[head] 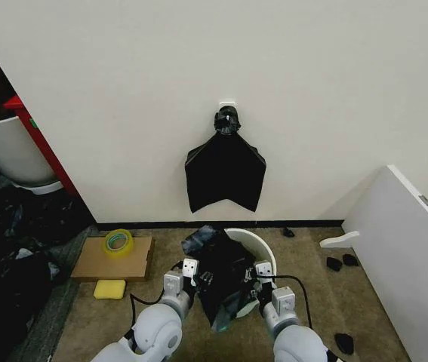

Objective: Place the garbage bag over the trash bin.

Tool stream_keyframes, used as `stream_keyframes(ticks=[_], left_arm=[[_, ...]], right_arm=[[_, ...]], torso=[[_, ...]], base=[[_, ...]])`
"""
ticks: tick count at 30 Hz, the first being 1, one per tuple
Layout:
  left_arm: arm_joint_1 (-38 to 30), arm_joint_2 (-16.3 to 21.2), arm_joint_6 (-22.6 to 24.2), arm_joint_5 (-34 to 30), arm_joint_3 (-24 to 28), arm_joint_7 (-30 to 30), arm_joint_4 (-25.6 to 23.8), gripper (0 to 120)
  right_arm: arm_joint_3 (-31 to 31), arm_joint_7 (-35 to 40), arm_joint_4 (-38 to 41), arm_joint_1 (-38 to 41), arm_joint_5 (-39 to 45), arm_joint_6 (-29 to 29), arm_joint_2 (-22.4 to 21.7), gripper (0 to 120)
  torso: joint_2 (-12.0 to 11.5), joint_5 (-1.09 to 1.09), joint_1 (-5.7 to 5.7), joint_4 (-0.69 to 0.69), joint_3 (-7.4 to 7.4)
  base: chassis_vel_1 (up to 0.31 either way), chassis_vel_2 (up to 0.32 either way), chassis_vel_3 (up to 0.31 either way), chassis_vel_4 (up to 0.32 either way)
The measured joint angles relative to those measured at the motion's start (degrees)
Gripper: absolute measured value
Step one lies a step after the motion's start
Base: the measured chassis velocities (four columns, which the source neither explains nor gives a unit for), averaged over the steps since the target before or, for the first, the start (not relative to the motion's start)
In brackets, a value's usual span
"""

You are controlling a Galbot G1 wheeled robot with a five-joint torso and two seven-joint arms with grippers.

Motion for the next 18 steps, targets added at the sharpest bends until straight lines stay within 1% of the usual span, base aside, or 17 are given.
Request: stream_keyframes(ticks=[2,3,4,5,6,7,9,10,12,13,17,18], left_arm=[[-0.2,0.0,3.1,-2.8,-1.3,-1.2,-0.7,21],[-0.2,0.0,3.1,-2.8,-1.3,-1.2,-0.7,21],[-0.3,0.1,4.5,-4.4,-2.2,-1.8,-1.4,14],[-0.2,0.3,5.2,-5.2,-2.8,-1.9,-2.0,11],[0.0,0.7,6.0,-5.7,-3.7,-1.9,-2.9,5],[0.5,1.3,6.6,-5.9,-4.5,-1.7,-3.7,2],[0.9,1.8,6.9,-6.0,-5.2,-1.4,-4.4,1],[1.7,2.8,7.2,-6.0,-6.0,-0.9,-5.5,0],[2.4,4.2,7.0,-5.6,-6.5,0.0,-6.9,0],[2.4,4.2,7.0,-5.6,-6.5,0.0,-6.9,0],[3.5,6.8,4.9,-1.4,-7.4,3.9,-9.1,0],[3.5,6.8,4.9,-1.4,-7.4,3.9,-9.1,0]], right_arm=[[0.2,0.0,-0.2,-0.2,-1.2,0.3,-0.1,0],[0.2,0.0,-0.2,-0.2,-1.2,0.3,-0.1,0],[0.5,0.0,-0.4,-0.3,-2.0,0.6,-0.1,0],[0.7,0.0,-0.6,-0.3,-2.4,1.0,0.0,0],[1.2,0.0,-0.9,-0.1,-2.9,1.6,0.1,0],[1.7,-0.1,-1.2,0.1,-3.4,2.2,0.2,0],[2.1,-0.3,-1.5,0.5,-3.7,2.9,0.3,0],[2.9,-0.7,-2.1,1.3,-3.9,3.9,0.4,0],[3.8,-1.3,-2.4,2.3,-3.3,4.6,0.3,0],[3.8,-1.3,-2.4,2.3,-3.3,4.6,0.3,0],[7.0,-2.4,-3.0,3.8,-1.3,4.7,-0.4,0],[7.0,-2.4,-3.0,3.8,-1.3,4.7,-0.4,0]], torso=[[0.0,0.00,0.00,-0.01,0.00],[0.0,0.00,0.00,-0.01,0.00],[0.0,0.00,0.00,0.00,0.00],[0.0,0.00,0.00,0.00,0.00],[0.0,-0.01,0.00,-0.02,0.00],[0.0,0.01,0.00,-0.02,0.00],[0.0,0.02,0.00,-0.01,0.00],[0.0,0.02,0.00,0.02,0.00],[0.0,0.01,0.00,0.02,0.00],[0.0,0.01,0.00,0.02,0.00],[0.0,0.00,0.00,-0.01,0.00],[0.0,0.00,0.00,-0.01,0.00]], base=[[0.000,0.000,0.000,0.000],[0.000,0.000,0.000,0.000],[0.000,0.000,0.000,0.000],[0.000,0.000,0.000,0.000],[0.000,0.000,0.000,0.000],[0.000,0.000,0.000,0.000],[0.000,0.000,0.000,0.000],[0.000,0.000,0.000,0.000],[0.000,0.000,0.000,0.000],[0.000,0.000,0.000,0.000],[0.000,0.000,0.000,0.000],[0.000,0.000,0.000,0.000]])
